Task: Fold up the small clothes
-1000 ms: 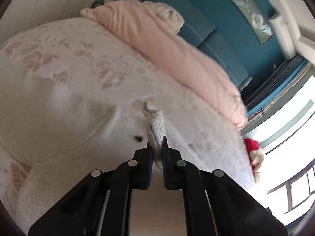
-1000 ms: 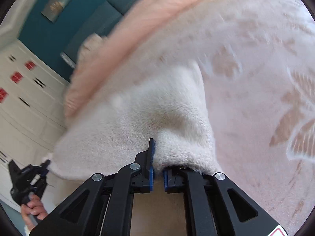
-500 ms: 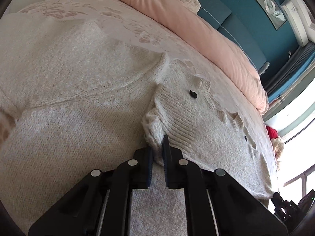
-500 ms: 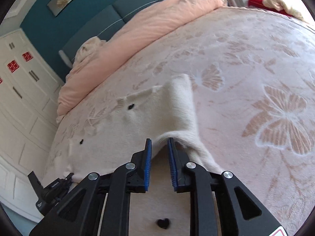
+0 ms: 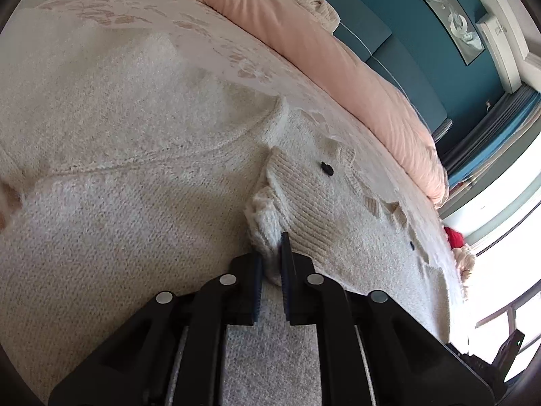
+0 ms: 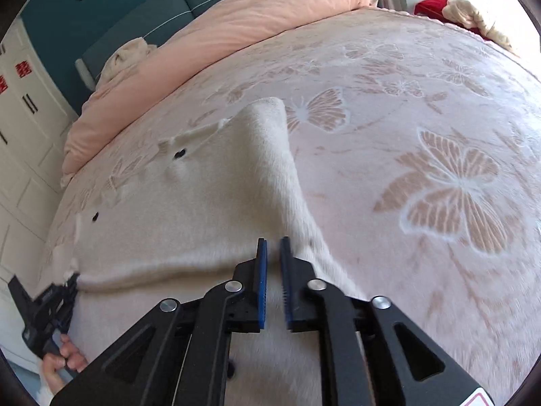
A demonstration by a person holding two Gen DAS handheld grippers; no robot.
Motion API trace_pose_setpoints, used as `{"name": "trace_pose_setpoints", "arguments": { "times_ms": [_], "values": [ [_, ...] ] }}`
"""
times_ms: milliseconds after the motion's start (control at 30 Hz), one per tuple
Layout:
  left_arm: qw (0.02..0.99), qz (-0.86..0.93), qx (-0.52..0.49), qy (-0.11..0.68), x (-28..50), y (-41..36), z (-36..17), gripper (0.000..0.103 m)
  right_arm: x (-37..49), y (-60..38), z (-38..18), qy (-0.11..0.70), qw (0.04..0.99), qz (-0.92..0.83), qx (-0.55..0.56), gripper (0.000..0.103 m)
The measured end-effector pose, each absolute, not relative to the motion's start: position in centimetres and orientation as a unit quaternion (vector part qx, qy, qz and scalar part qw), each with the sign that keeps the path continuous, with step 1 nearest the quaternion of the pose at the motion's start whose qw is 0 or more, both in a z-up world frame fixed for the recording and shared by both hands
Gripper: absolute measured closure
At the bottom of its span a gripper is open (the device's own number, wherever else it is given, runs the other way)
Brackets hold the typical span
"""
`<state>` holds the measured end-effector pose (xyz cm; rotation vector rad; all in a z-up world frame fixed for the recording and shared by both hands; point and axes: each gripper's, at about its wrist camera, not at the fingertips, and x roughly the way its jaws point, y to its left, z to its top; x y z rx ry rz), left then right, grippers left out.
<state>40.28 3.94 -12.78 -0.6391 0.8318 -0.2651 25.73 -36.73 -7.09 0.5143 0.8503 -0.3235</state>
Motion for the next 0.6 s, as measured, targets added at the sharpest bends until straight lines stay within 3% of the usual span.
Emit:
{"name": "trace_pose_setpoints", "arguments": {
  "times_ms": [67,133,200,300,467,600],
  "values": [
    [0.836,-0.136,-0.343,0.406,40.0,5.3,-12.3,0.089,24.2,-33.1,-7.0,0.421,0.875,-0.127,0.205,0.071],
    [0.823,-0.131,-0.379,0.402,38.8,8.1,-11.1,0.074,23.4,-29.5,-7.9,0.439,0.88,-0.104,0.148,0.062],
    [0.834,-0.101,-0.406,0.358,37.1,12.9,-9.4,0.04,22.3,-27.1,-9.5,0.443,0.883,-0.104,0.113,0.05],
    [0.855,0.005,-0.411,0.317,36.7,22.1,-7.4,0.014,22.1,-25.7,-9.9,0.434,0.89,-0.12,0.072,0.045],
    [0.823,0.204,-0.414,0.333,39.2,37.0,-8.8,0.014,21.8,-27.0,-10.4,0.425,0.892,-0.103,0.114,0.042],
    [0.809,0.245,-0.419,0.331,41.1,40.1,-9.0,0.015,21.9,-26.3,-10.7,0.423,0.894,-0.107,0.098,0.039]
  ]
}}
